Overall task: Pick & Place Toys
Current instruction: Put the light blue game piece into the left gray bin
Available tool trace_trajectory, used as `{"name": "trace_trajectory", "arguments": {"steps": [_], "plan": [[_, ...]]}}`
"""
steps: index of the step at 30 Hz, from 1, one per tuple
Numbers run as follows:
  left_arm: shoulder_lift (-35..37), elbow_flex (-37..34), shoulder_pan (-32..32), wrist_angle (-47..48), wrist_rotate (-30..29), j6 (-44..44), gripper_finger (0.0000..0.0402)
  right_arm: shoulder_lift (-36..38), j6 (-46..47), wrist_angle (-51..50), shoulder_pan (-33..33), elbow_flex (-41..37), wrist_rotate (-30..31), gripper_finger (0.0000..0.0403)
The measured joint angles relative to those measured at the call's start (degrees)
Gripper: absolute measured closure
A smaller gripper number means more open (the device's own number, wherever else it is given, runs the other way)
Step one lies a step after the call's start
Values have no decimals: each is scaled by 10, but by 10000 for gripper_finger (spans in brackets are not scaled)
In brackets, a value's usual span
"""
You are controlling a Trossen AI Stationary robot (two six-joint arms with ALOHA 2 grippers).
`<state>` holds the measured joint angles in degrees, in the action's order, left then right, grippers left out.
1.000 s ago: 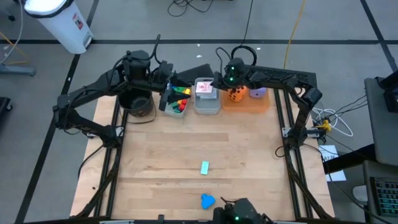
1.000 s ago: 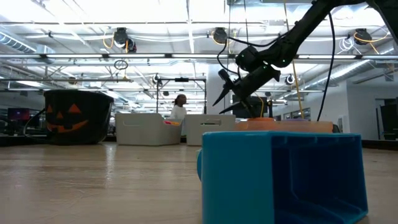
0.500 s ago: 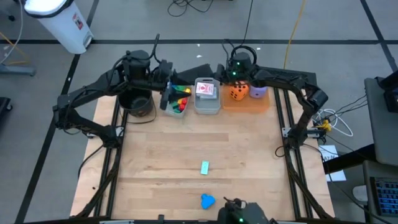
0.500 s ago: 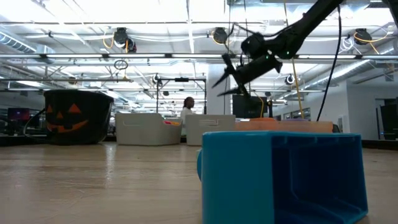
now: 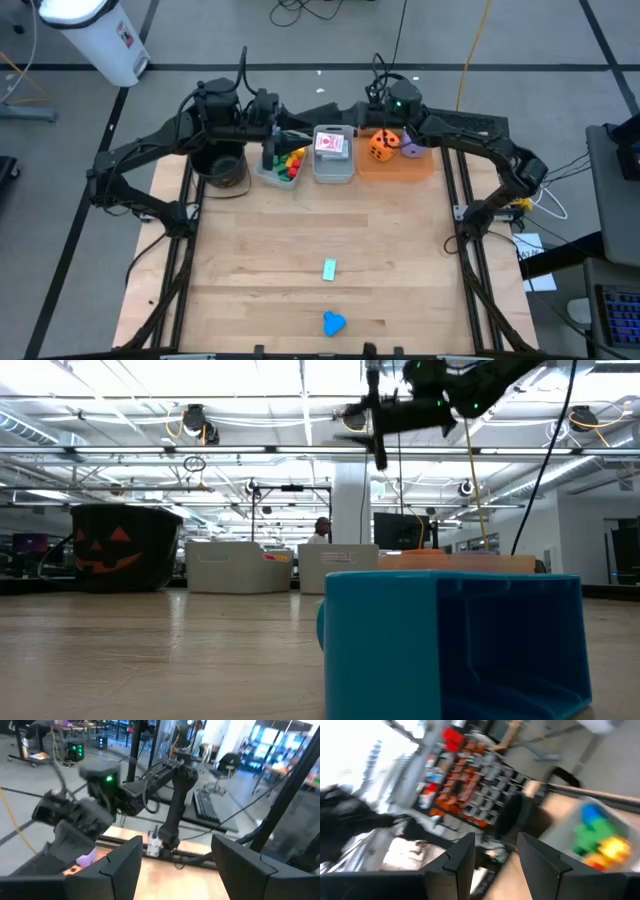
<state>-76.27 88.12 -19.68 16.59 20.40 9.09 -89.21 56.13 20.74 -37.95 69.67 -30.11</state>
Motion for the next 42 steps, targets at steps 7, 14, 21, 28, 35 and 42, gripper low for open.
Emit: {"name": "trace_trajectory", "arguments": {"steps": [7,14,21,28,35,42], "plan": [[-7,0,14,-8,8,98,160,9,37,80,81,0,-11,261],[-17,0,88,19,-7,123,160,19,8,104,185,-1,-140,261],[-27,0,204,31,-146,165,160,99,-180,-155,294,-20,-90,261],[-53,0,307,35,-299,220,160,175,-411,-408,410,-27,184,261],[-121,0,367,39,-324,294,160,176,-514,-431,539,-26,324,261],[-174,0,401,54,-324,321,160,145,-520,-431,609,-26,414,261]]}}
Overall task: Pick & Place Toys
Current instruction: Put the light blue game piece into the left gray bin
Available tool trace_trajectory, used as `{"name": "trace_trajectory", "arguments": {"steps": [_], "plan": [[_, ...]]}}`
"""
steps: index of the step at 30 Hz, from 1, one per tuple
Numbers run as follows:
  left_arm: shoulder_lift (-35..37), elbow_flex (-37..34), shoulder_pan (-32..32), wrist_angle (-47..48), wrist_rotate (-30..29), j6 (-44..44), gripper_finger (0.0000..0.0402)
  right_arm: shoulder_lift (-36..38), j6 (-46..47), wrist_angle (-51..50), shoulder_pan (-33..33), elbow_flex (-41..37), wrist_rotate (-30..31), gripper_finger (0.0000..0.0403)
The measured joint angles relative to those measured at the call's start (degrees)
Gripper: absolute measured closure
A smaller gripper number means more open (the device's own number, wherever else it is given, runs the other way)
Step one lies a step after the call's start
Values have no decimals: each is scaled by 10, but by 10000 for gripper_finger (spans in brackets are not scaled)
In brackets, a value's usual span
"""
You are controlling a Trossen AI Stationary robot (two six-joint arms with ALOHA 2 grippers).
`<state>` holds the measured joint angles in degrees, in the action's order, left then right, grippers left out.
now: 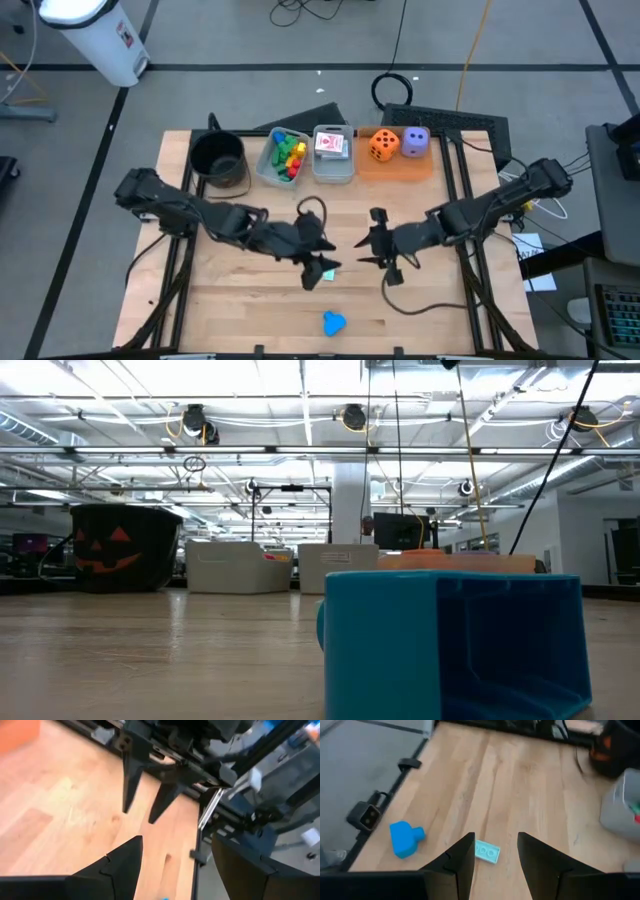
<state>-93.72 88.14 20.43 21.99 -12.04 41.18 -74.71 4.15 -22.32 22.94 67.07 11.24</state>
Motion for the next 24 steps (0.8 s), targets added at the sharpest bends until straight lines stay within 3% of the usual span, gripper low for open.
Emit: {"name": "trace_trajectory", "arguments": {"steps": [4,11,15,18,24], "plan": [[-21,0,22,31,0,27,160,-27,75,-1,11,0,40,261],[-45,0,71,53,-16,44,160,-46,208,-11,34,0,47,261],[-54,0,87,60,-55,47,160,-44,281,-46,77,0,109,261],[-64,0,91,80,-80,99,160,-43,324,-83,118,0,167,261],[-120,0,78,59,-81,190,160,-43,341,-148,165,0,256,261]]}}
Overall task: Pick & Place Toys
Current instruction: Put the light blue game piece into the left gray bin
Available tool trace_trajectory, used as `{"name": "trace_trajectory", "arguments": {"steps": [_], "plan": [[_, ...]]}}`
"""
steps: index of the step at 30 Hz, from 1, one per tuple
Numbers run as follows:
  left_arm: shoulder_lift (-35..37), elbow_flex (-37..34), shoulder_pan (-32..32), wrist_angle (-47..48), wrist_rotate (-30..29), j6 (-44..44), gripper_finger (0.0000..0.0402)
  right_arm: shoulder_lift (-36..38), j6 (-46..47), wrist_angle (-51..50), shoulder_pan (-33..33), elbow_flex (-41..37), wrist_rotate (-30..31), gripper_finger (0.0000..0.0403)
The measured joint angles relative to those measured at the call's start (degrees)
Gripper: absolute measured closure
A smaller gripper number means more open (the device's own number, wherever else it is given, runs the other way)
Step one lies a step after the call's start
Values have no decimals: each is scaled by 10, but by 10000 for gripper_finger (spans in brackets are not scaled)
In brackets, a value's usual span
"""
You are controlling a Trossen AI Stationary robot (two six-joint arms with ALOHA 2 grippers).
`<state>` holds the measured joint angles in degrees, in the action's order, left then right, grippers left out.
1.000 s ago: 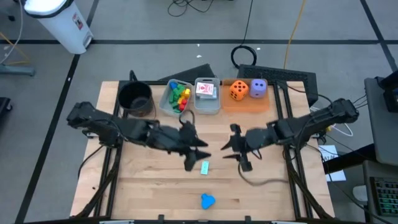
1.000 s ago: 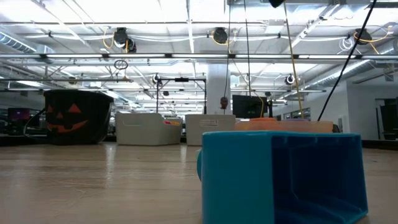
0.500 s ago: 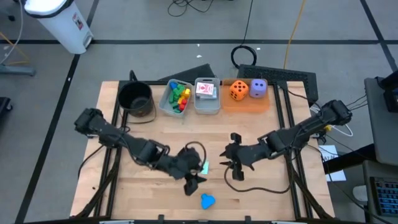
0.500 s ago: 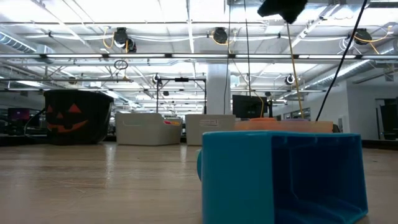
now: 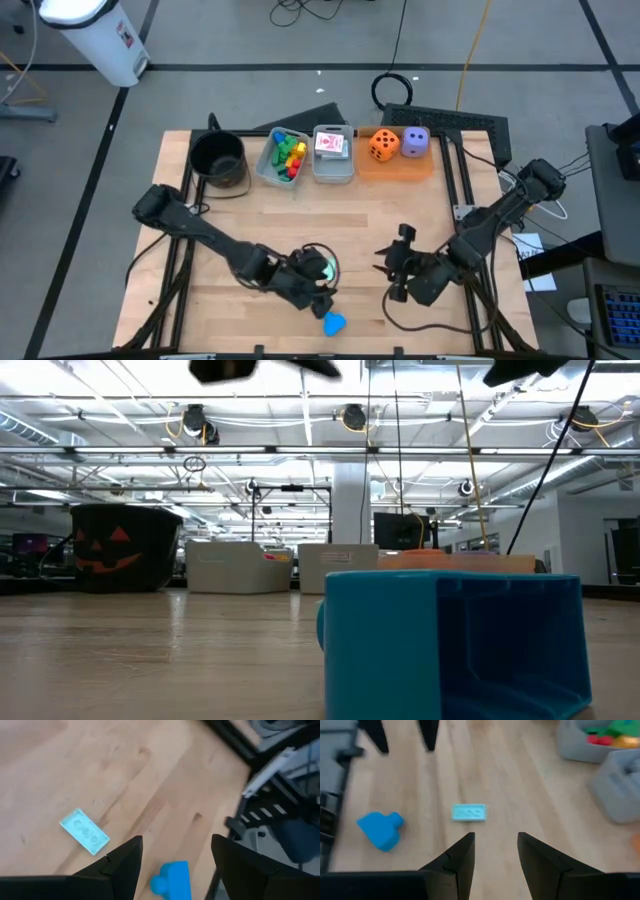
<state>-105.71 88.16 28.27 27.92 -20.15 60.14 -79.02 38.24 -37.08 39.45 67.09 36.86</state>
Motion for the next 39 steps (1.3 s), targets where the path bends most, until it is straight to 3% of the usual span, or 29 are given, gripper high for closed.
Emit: {"name": "trace_trajectory", "arguments": {"steps": [8,13,20,23,28,34,39], "plan": [[-96,0,-57,-13,92,146,161,0,5,-76,4,0,6,261],[-114,0,-89,20,100,210,161,0,1,-114,13,0,6,261],[-116,0,-120,43,104,229,161,0,-5,-149,15,0,10,261],[-123,0,-127,61,114,226,161,0,-79,-127,15,0,-4,261],[-89,-1,-122,55,64,190,161,0,-244,-48,-7,0,-119,261],[14,0,-108,83,-39,108,161,-1,-330,61,-103,0,-329,261],[123,0,-90,130,-100,56,161,-14,-372,130,-196,0,-416,261]]}}
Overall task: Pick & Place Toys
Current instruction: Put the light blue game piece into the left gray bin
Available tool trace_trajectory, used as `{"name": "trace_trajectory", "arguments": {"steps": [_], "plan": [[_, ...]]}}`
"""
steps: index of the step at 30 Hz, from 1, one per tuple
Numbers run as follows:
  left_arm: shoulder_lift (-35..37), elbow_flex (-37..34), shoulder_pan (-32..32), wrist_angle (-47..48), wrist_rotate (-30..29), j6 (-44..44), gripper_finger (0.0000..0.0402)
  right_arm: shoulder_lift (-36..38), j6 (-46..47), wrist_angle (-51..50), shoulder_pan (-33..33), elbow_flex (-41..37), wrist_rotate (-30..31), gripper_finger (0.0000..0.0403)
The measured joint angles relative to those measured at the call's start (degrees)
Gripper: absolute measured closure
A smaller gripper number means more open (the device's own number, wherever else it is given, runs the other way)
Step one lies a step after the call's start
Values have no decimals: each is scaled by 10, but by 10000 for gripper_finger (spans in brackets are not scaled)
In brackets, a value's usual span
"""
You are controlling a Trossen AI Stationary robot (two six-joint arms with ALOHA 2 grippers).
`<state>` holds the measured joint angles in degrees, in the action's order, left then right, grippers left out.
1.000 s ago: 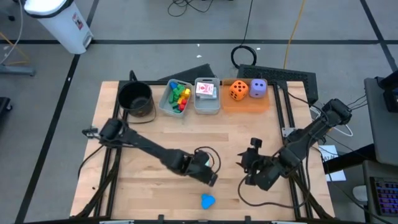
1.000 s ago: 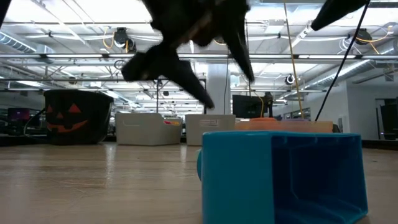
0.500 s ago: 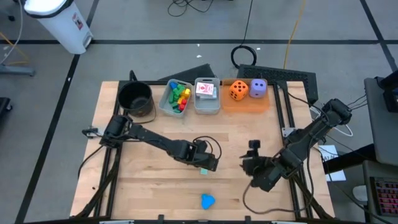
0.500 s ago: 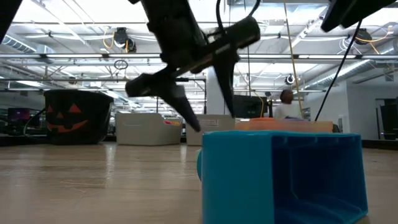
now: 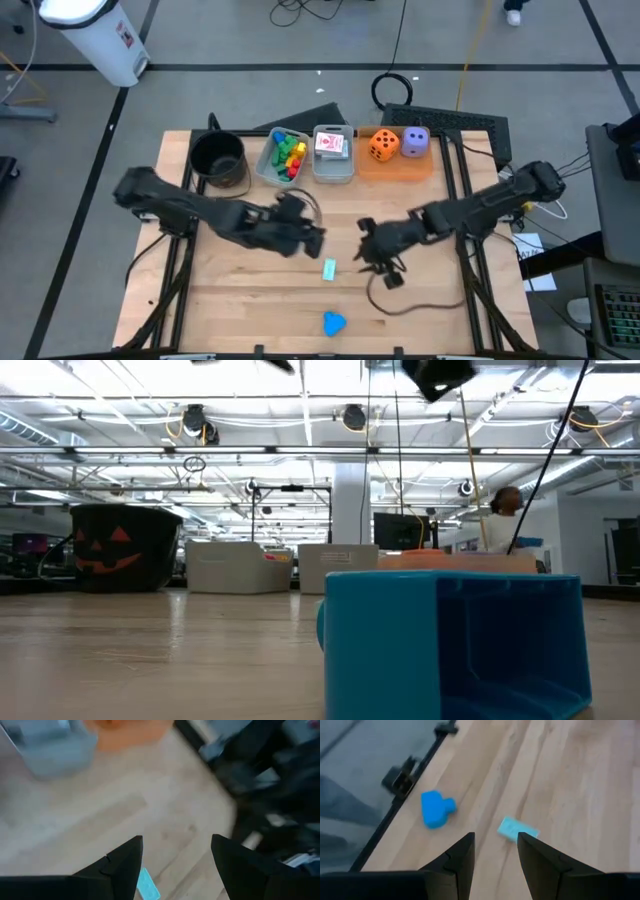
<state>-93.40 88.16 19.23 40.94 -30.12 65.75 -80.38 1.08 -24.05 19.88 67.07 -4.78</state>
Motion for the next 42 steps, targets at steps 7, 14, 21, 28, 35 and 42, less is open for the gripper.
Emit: {"name": "trace_trajectory", "arguments": {"steps": [7,14,21,28,35,42], "plan": [[122,0,37,23,-74,-78,160,-87,-9,64,-61,24,-76,261],[169,0,57,26,-107,-146,160,-231,-82,-43,-66,183,-90,261],[171,0,61,35,-83,-172,160,-343,-55,-189,-98,315,-88,231],[170,0,72,40,-78,-189,160,-362,-125,-251,-115,324,-89,134],[170,0,81,43,-78,-192,160,-350,-315,-206,-64,324,33,85],[170,0,88,44,-77,-188,160,-379,-419,-178,-29,323,77,89]]}}
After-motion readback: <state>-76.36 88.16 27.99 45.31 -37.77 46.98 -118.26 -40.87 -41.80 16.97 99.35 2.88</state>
